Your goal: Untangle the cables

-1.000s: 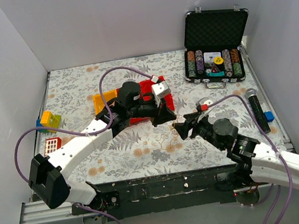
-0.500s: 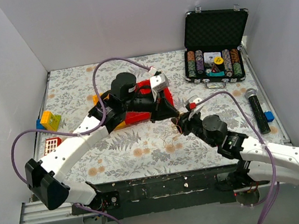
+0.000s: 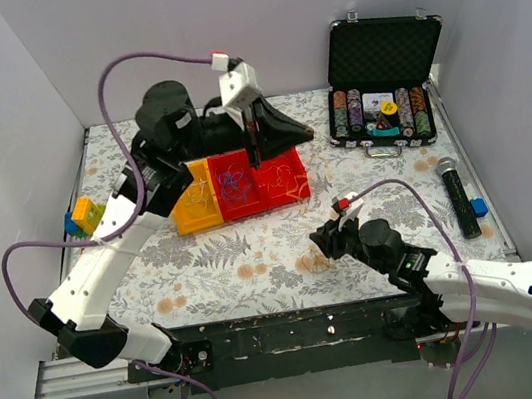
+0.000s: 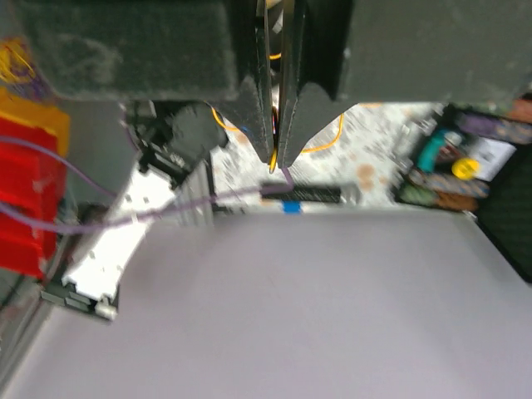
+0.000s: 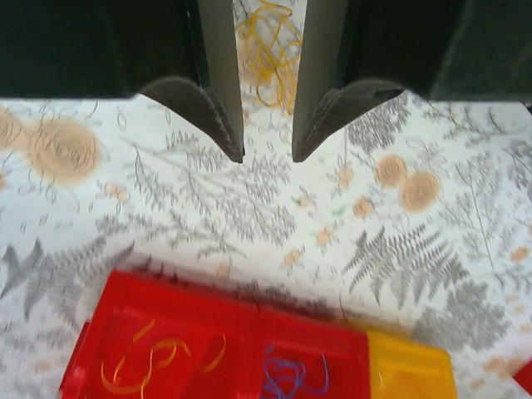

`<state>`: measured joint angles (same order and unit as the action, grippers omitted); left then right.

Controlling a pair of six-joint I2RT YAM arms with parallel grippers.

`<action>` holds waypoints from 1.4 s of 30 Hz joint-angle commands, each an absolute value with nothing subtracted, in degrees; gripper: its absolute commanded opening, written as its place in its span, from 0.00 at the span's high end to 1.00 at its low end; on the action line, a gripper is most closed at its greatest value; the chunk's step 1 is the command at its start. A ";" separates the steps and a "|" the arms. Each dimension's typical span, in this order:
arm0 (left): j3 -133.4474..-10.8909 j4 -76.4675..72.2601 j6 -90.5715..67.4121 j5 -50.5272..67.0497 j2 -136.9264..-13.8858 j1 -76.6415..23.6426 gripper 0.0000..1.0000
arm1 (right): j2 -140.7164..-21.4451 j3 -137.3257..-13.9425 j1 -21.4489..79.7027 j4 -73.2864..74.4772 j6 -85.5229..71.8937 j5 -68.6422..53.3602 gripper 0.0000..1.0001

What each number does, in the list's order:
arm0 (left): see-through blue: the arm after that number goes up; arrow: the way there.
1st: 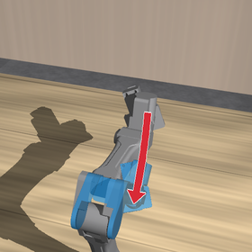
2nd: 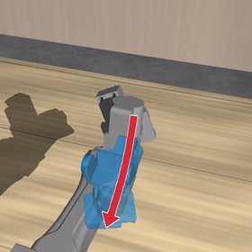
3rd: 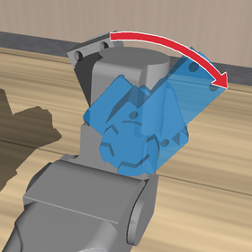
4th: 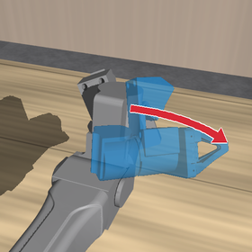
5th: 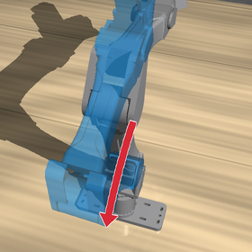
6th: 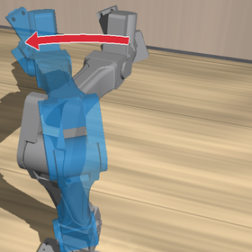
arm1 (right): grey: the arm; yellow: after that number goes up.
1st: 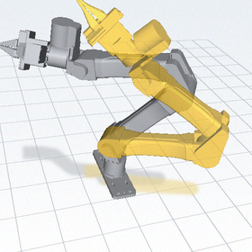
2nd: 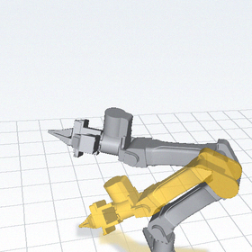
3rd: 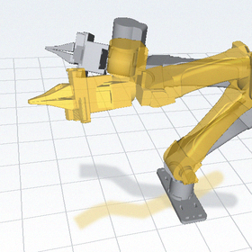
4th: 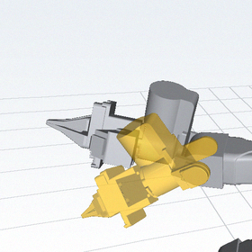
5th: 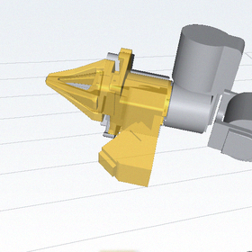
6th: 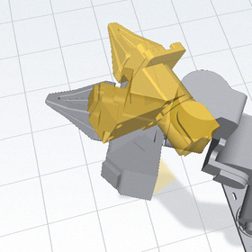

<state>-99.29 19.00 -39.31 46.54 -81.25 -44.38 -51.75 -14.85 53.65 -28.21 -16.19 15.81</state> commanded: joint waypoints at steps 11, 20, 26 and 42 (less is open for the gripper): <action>-100.57 9.77 -35.25 28.14 -81.48 -43.07 1.00 | -46.24 -8.52 53.53 -26.11 -22.68 13.89 0.53; -81.48 -4.39 -29.36 12.31 -85.33 -41.40 1.00 | -36.31 -9.14 53.44 -17.76 -23.29 16.43 0.57; -78.58 -9.83 -27.52 8.27 -90.69 -40.52 1.00 | -32.00 -8.09 53.52 -15.38 -23.82 17.93 0.59; -73.83 -24.78 -16.79 5.10 -100.80 -39.81 1.00 | -30.41 -7.38 53.44 -15.29 -23.12 17.67 0.59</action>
